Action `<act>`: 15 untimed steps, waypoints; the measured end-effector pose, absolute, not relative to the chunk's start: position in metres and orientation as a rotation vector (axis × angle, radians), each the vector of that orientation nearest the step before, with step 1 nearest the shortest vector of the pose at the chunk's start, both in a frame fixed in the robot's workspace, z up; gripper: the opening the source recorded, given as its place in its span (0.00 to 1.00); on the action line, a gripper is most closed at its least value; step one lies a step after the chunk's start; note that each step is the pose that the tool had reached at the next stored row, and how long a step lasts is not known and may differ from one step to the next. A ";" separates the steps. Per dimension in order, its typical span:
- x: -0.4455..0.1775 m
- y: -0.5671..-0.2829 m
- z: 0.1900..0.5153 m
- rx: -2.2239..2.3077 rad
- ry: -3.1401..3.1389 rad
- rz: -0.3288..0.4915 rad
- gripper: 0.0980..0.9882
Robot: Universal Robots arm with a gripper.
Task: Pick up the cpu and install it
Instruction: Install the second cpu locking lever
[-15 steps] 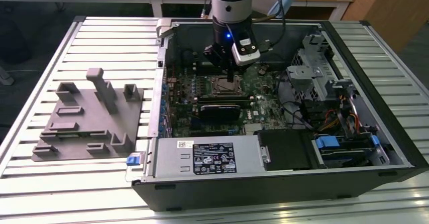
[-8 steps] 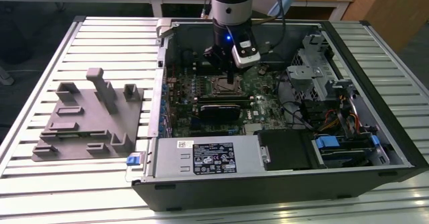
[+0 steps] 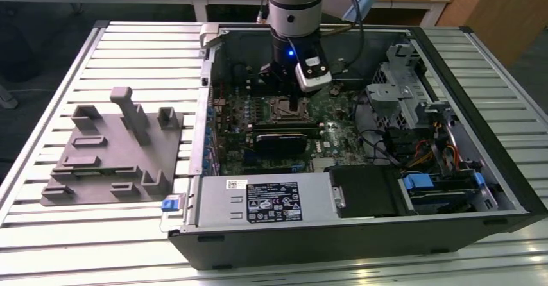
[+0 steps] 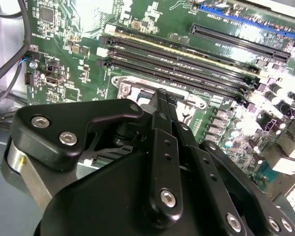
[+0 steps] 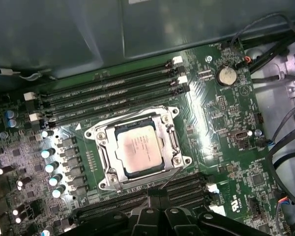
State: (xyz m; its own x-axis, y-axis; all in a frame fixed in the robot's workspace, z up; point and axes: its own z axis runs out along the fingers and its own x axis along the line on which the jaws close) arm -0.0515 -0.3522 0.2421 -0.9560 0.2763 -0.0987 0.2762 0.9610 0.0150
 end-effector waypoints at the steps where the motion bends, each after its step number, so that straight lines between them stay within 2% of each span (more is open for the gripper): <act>1: -0.052 -0.353 0.242 0.425 3.012 0.002 0.01; 15: -0.056 -0.356 0.236 0.424 3.012 0.002 0.01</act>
State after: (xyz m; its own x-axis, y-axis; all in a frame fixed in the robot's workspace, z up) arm -0.0564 -0.3559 0.2357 -0.9562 0.2754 -0.0988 0.2753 0.9612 0.0153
